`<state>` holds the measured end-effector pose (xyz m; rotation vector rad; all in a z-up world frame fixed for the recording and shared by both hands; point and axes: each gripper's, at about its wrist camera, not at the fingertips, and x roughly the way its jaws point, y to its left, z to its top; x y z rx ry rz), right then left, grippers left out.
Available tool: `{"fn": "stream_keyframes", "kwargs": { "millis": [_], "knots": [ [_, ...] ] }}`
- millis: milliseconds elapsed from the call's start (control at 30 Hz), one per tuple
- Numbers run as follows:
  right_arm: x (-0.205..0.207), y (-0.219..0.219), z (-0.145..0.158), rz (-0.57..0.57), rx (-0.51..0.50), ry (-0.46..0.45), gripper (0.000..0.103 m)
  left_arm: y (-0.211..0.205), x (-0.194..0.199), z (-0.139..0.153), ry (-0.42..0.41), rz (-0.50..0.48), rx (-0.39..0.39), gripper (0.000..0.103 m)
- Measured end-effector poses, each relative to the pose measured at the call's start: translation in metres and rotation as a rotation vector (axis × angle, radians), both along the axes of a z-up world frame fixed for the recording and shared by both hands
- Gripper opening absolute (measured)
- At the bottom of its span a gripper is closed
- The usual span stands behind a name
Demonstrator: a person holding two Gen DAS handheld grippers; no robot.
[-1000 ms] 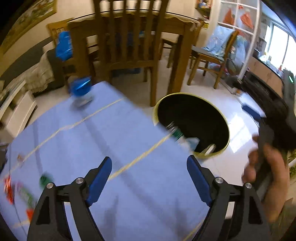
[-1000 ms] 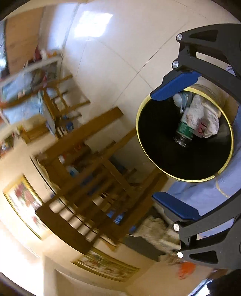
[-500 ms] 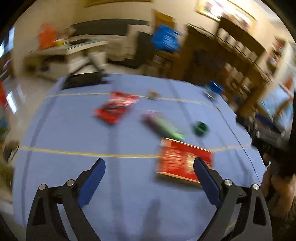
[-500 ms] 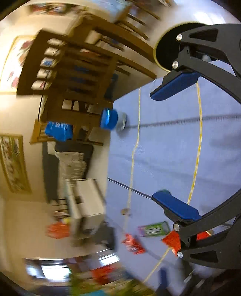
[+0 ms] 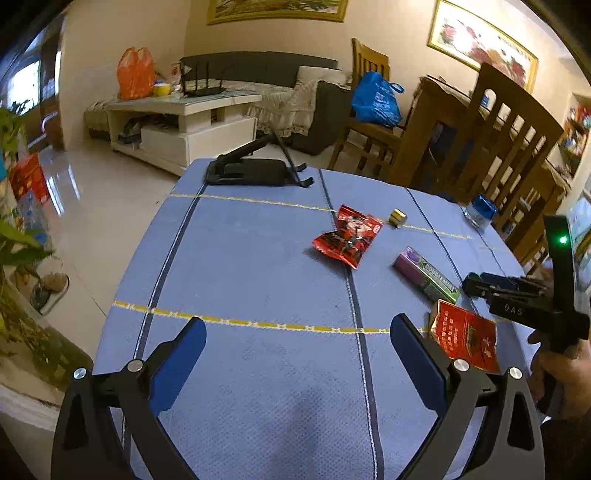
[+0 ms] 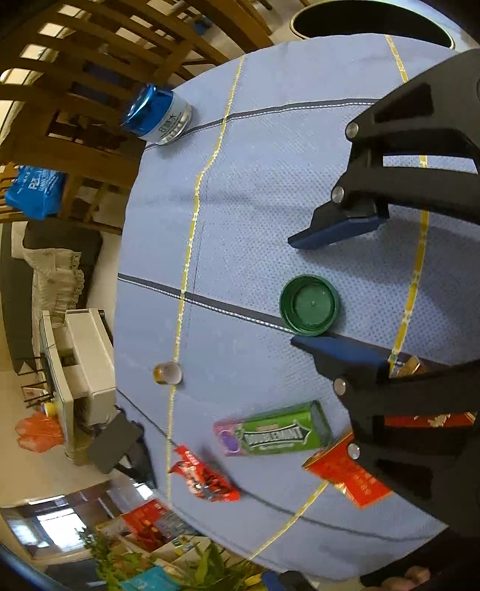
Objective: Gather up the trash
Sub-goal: 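Move both tools back over the table, then grasp the green bottle cap with the right tool while the left tool grasps the red snack wrapper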
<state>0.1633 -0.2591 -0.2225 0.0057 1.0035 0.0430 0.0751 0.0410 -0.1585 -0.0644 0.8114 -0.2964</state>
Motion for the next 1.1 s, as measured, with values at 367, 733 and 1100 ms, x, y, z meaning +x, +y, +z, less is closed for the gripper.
{"fn": "stream_keyframes", "kwargs": {
  "millis": [367,733,1100],
  "knots": [
    [-0.042,-0.043,0.022,-0.022,0.14,-0.089,0.032,-0.057,0.056,-0.003,0.023,-0.213,0.062,0.096],
    [-0.068,-0.08,0.041,-0.07,0.179,-0.231,0.032,-0.085,0.135,-0.035,0.128,-0.179,0.221,0.08],
    [-0.071,-0.086,0.051,-0.094,0.182,-0.289,0.032,-0.056,0.097,-0.014,0.098,-0.05,0.091,0.024]
  ]
}}
